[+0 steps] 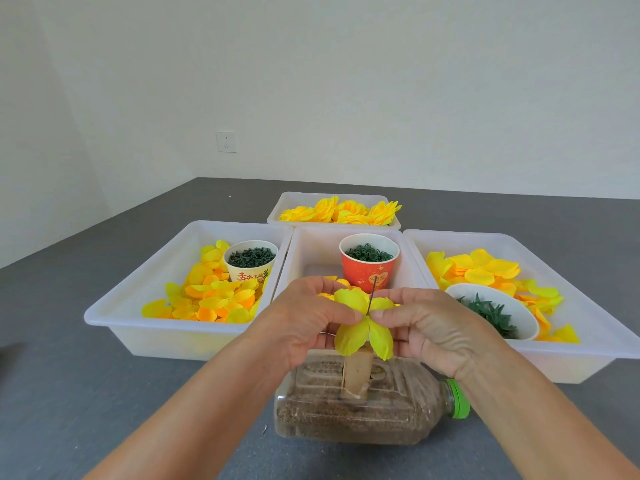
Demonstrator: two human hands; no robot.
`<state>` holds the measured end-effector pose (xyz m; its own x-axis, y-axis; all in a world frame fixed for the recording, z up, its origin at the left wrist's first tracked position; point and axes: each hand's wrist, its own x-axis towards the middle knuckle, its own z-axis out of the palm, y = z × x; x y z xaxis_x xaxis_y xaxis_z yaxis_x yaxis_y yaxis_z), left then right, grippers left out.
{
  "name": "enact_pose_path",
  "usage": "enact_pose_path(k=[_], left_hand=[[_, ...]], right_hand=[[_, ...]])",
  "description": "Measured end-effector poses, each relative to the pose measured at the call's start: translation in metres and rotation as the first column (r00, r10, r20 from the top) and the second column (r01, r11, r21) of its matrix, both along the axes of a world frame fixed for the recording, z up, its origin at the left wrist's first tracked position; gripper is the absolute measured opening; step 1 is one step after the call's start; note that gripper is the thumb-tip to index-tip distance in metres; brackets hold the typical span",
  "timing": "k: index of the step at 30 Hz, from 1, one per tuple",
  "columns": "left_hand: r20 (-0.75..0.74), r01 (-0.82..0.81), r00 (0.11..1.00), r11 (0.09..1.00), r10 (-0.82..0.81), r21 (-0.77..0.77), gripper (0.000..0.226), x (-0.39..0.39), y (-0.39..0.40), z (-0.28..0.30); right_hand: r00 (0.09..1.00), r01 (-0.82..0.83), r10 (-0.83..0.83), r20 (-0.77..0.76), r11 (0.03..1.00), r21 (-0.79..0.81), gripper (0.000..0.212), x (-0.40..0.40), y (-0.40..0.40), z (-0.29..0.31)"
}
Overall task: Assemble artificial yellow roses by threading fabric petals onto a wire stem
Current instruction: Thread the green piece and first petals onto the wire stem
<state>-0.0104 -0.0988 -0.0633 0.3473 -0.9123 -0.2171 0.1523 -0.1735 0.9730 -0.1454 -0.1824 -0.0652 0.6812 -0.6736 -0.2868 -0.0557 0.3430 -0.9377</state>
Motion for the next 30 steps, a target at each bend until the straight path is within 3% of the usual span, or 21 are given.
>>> enact_pose_path(k=[4,13,30], left_hand=[[-0.023,0.009,1.000,1.000,-0.009,0.018,0.035,0.001,-0.002,-0.001],[0.067,0.007,0.998,0.996,-0.012,0.083,0.031,0.002,-0.004,-0.006],[0.063,0.068,0.995,0.985,-0.079,0.157,0.026,0.007,-0.006,-0.005]], right_hand=[[1.000,0.020,-0.020,-0.012,1.000,0.014,0.040,0.001,0.000,-0.001],[0.990,0.041,-0.060,-0.127,0.989,-0.144,0.038,0.002,0.005,-0.003],[0.993,0.057,-0.084,-0.087,0.959,-0.278,0.022,-0.001,0.010,-0.006]])
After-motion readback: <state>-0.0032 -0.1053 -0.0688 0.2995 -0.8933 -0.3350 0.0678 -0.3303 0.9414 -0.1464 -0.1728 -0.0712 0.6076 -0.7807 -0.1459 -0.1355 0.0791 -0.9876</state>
